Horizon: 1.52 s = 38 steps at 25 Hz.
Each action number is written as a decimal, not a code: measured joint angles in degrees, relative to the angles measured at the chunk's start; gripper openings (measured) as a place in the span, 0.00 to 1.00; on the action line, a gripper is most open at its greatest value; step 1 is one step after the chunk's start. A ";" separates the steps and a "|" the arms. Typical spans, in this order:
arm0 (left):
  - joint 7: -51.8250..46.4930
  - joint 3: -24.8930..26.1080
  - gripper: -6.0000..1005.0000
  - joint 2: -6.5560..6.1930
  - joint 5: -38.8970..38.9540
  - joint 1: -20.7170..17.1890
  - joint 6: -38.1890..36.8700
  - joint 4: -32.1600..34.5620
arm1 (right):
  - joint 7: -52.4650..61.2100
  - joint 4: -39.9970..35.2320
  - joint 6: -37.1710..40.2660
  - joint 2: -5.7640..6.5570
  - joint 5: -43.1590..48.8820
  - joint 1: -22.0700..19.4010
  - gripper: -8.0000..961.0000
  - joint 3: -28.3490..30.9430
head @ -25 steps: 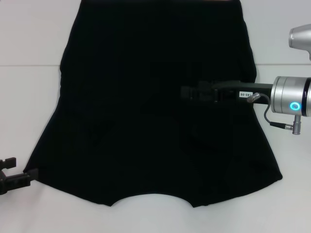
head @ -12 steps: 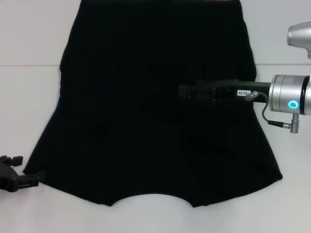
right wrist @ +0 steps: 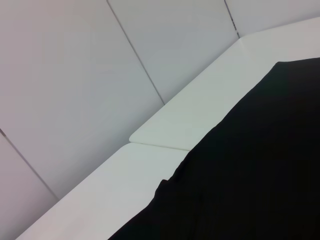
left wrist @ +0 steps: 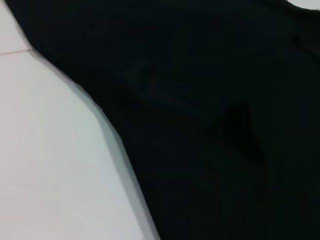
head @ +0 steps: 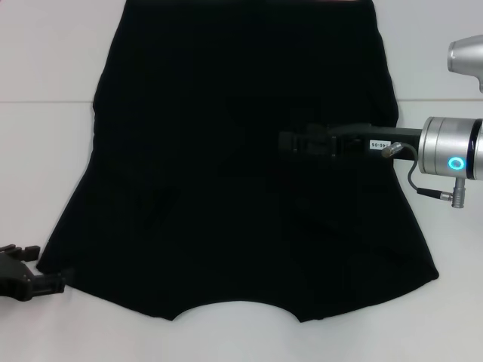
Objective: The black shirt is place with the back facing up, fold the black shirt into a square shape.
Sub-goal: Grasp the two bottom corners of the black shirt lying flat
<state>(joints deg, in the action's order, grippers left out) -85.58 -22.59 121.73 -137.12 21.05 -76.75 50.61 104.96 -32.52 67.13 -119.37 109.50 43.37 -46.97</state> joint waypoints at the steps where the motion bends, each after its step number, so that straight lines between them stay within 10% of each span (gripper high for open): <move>1: 0.00 -0.04 0.89 0.00 -0.14 0.05 -0.06 -0.09 | 0.00 -0.02 0.00 0.01 0.00 -0.02 0.89 0.00; 31: -1.04 -0.04 0.74 -0.21 -0.88 1.96 -3.30 -0.23 | -0.26 -0.43 0.12 0.03 -0.09 -0.40 0.89 0.13; 38: -1.08 0.00 0.45 -0.37 -0.89 1.92 -3.43 -0.24 | -0.29 -0.42 0.17 0.02 -0.09 -0.45 0.88 0.13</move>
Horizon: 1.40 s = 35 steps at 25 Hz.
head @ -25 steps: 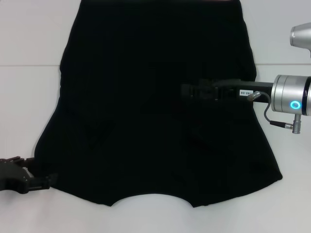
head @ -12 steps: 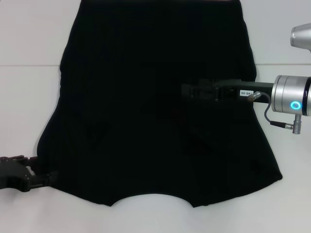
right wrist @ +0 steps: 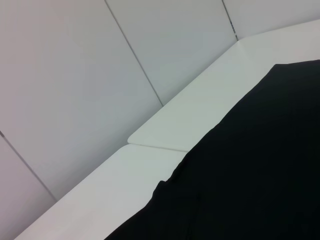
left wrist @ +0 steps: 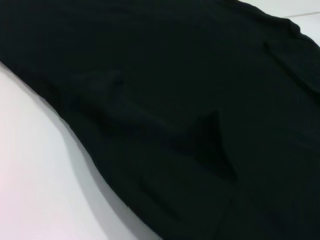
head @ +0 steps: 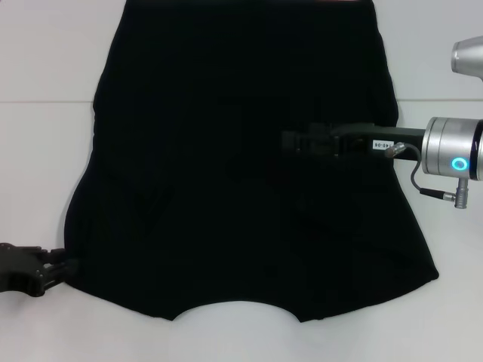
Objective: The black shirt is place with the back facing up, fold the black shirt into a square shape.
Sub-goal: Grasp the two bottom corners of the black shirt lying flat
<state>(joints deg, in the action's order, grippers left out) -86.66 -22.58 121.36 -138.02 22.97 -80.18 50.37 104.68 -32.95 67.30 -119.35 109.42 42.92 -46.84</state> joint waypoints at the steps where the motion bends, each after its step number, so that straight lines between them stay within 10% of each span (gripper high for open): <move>1: 0.00 0.00 0.40 -0.02 -0.02 0.01 0.01 -0.01 | 0.00 0.00 0.00 0.00 0.00 -0.03 0.88 0.00; 15: -1.50 0.26 0.07 -0.12 0.24 0.42 -2.18 0.36 | 2.26 0.01 0.40 0.91 0.42 -1.25 0.88 -0.06; 35: -3.69 1.31 0.06 -0.35 1.48 1.48 -4.98 0.18 | 19.94 -0.31 14.10 13.62 7.60 -14.45 0.80 1.55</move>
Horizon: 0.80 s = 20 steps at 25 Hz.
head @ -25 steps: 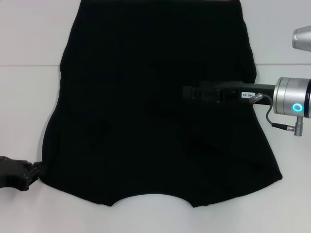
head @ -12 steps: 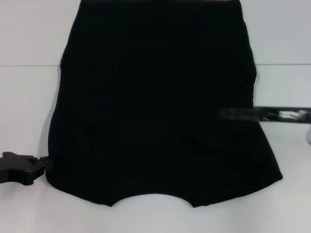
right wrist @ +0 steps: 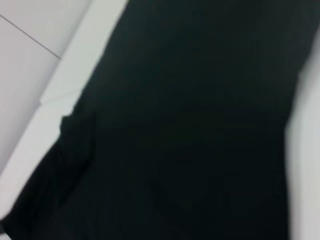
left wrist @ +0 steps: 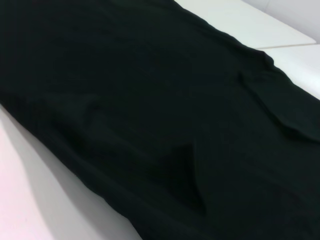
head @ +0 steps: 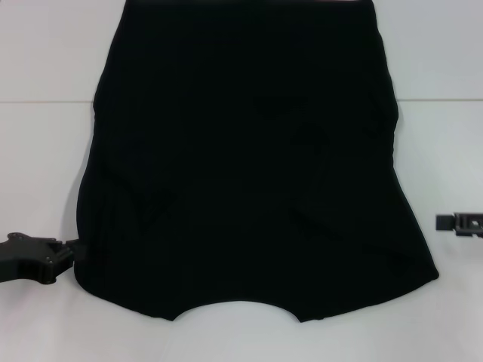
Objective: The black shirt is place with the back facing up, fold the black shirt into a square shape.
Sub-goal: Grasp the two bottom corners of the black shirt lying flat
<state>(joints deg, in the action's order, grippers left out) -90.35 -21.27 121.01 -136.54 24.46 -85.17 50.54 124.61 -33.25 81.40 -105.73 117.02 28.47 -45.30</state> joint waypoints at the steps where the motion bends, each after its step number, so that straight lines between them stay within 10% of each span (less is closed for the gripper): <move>1: 0.00 0.00 0.06 0.00 0.00 0.00 0.00 0.00 | 0.15 -0.01 0.46 0.18 1.04 -0.09 0.80 0.47; 20: 0.00 -0.08 0.06 0.19 0.49 0.95 0.09 -0.18 | 0.94 0.64 0.40 -2.64 13.93 2.70 0.80 3.09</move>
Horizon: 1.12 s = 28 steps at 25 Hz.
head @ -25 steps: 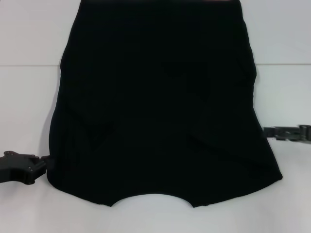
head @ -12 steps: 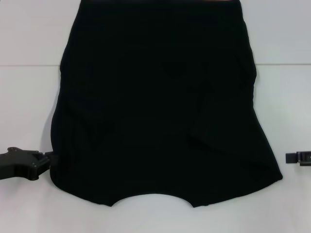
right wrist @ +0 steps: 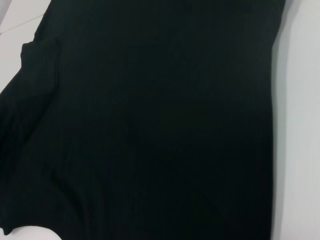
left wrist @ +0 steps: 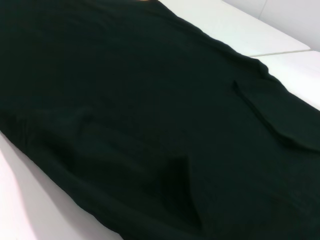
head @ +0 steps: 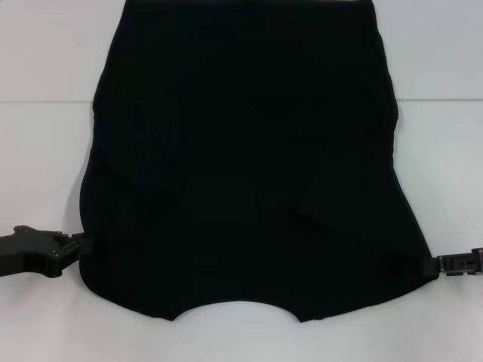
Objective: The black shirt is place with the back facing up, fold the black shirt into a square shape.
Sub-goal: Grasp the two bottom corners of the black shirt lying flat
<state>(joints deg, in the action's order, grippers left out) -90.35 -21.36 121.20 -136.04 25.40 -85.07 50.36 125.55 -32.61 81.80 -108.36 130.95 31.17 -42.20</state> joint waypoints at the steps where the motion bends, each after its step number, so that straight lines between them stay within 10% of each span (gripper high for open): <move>1: 0.00 0.00 0.06 0.00 0.00 0.00 0.00 0.00 | 0.01 0.01 -0.01 -0.14 0.01 0.06 0.80 0.00; 28: 0.07 0.00 0.06 -0.27 -0.01 0.09 0.80 0.00 | 1.08 -0.13 -2.05 -0.79 0.00 0.75 0.80 0.47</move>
<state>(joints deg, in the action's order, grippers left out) -90.28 -21.36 120.93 -136.05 25.50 -84.28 50.36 126.63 -32.74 79.75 -109.15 130.95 31.92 -41.74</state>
